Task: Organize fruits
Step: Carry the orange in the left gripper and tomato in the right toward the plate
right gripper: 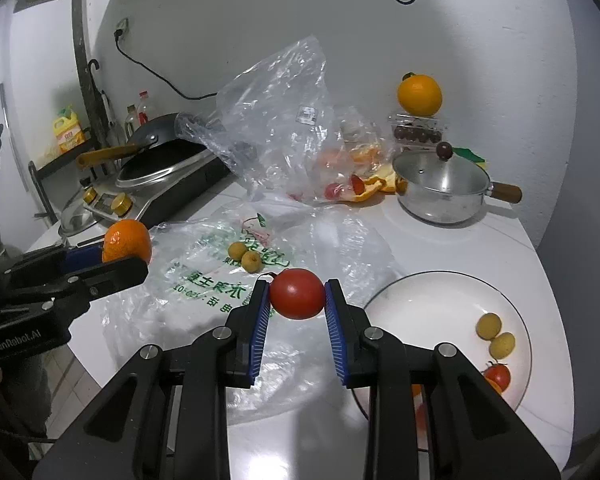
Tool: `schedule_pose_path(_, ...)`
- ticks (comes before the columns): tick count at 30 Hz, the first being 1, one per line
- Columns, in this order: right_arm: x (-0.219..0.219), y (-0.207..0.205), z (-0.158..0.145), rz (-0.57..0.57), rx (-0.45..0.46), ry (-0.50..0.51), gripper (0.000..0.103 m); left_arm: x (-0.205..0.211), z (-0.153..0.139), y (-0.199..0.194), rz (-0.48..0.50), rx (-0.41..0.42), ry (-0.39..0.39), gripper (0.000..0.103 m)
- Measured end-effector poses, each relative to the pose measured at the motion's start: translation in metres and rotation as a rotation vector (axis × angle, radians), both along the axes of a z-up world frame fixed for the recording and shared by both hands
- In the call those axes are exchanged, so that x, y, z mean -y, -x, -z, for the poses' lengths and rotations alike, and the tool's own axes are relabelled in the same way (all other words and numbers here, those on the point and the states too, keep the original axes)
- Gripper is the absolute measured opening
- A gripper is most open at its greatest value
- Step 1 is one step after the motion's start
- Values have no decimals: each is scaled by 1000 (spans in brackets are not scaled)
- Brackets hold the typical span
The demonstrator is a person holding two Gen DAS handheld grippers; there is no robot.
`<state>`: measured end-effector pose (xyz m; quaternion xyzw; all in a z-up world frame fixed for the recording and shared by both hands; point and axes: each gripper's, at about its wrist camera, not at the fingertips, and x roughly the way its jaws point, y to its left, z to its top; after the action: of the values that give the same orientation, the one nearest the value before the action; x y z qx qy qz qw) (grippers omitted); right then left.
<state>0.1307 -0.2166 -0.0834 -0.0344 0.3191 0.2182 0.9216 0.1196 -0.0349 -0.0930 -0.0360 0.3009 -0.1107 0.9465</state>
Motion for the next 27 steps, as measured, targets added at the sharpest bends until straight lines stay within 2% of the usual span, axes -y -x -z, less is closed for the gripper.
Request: schedule_pose_path(27,66,10,1,86,35,-7,30,67,-3,-12,88,-16,-34,41)
